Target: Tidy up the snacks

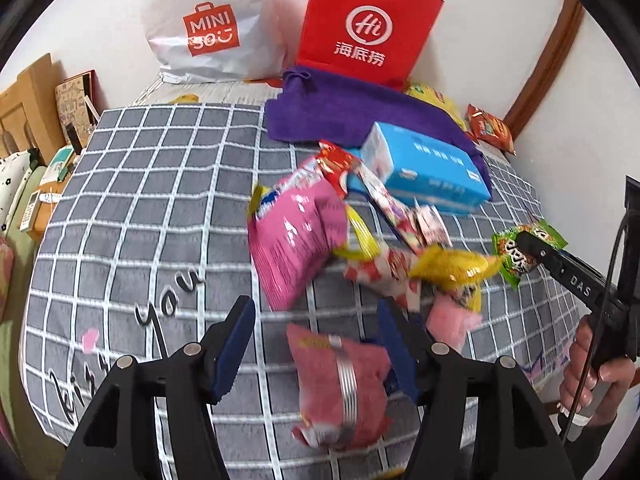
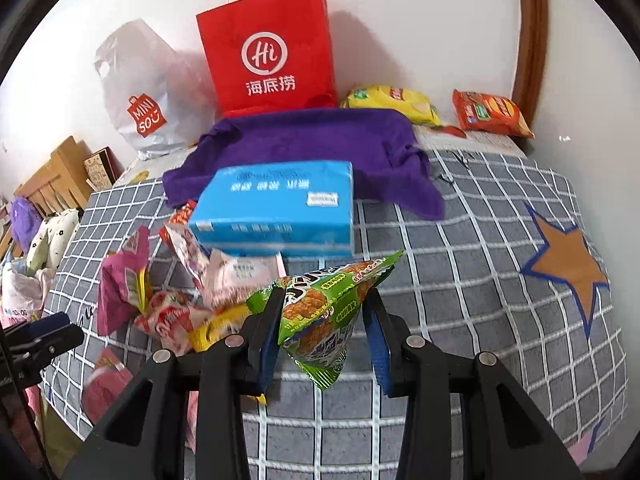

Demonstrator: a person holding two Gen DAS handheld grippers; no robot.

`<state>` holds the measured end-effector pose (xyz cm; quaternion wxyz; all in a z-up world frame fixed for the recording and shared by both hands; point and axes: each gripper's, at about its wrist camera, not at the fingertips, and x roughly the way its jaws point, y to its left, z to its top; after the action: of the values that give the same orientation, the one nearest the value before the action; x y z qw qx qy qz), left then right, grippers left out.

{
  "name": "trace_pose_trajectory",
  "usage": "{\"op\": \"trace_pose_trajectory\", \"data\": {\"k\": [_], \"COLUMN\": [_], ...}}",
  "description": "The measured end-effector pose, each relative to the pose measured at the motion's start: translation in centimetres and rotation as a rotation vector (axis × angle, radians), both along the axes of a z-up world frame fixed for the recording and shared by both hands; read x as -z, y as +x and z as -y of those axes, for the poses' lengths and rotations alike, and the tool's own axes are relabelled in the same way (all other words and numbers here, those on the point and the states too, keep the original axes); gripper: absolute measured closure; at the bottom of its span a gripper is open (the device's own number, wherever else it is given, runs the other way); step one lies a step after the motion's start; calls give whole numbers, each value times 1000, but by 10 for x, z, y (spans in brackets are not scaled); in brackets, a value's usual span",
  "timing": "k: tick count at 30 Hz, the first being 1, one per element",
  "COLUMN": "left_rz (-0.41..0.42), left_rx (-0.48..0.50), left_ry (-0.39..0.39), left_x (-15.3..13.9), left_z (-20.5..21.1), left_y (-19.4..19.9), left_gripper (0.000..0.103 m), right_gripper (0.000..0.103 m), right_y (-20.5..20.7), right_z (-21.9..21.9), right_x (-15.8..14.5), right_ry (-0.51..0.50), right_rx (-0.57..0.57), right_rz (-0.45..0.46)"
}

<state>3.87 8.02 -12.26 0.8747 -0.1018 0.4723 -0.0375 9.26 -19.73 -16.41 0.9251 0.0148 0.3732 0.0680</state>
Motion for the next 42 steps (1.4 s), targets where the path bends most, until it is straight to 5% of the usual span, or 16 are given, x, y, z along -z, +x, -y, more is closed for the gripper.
{"op": "trace_pose_trajectory", "data": {"k": [10, 23, 26, 29, 42], "left_rz": [40, -53, -64, -39, 19], "left_rx": [50, 54, 65, 80, 72], "left_ry": [33, 106, 113, 115, 68], "left_x": [-4, 40, 48, 45, 0], "left_z": [22, 37, 39, 40, 30], "left_y": [-31, -28, -24, -23, -4], "left_gripper": [35, 36, 54, 62, 63], "right_gripper": [64, 64, 64, 64, 64], "right_y": [-39, -43, -38, -34, -18], "right_z": [7, 11, 12, 14, 16], "right_x": [-14, 6, 11, 14, -2], "right_ry": [1, 5, 7, 7, 31], "right_rx": [14, 19, 21, 23, 4], "right_rz": [76, 55, 43, 32, 36]}}
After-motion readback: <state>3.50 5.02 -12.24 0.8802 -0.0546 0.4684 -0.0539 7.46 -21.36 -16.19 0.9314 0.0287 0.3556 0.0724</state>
